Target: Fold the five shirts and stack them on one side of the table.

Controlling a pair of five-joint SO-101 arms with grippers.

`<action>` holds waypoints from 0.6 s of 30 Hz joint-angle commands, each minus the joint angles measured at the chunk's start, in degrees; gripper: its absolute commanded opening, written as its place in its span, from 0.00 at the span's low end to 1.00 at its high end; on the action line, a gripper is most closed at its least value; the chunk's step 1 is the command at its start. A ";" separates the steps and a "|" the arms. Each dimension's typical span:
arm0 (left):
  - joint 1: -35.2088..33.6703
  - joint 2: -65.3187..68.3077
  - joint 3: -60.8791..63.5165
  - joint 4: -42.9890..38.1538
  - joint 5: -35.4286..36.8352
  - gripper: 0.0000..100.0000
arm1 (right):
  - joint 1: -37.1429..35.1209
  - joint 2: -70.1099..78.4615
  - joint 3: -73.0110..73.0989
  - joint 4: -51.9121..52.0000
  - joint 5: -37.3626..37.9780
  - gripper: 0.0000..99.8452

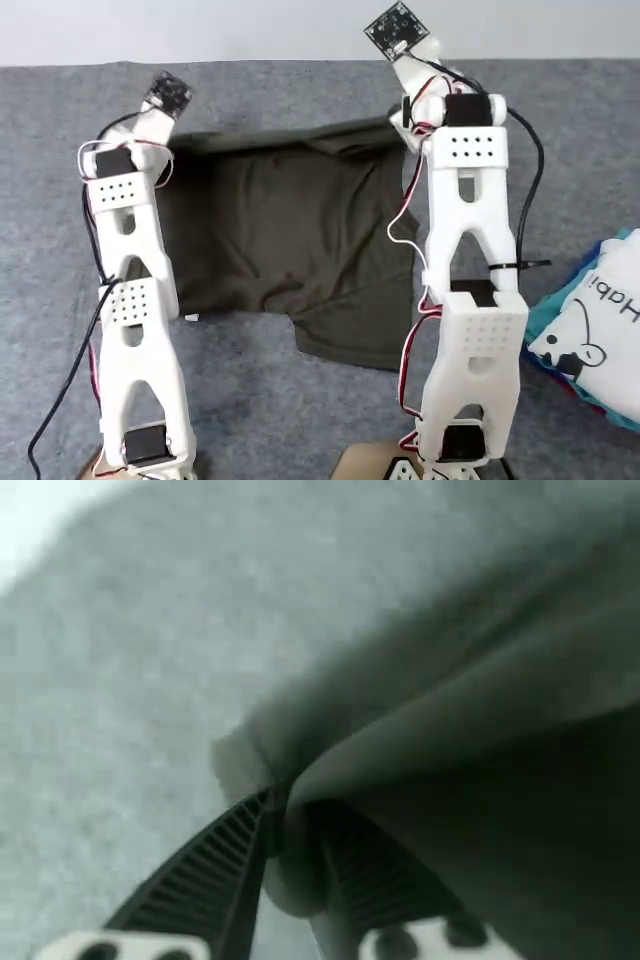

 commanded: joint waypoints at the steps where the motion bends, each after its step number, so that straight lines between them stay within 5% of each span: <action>1: -0.53 -6.42 -3.12 11.52 -7.56 0.00 | 0.04 -6.99 -3.60 8.22 -0.26 0.01; 9: -2.90 -11.43 -3.03 18.20 -9.85 0.00 | -0.13 -11.38 -3.34 26.42 -0.26 0.01; 18: -7.21 -20.84 10.68 18.37 -17.58 0.00 | -1.71 -26.51 16.44 26.68 -0.26 0.01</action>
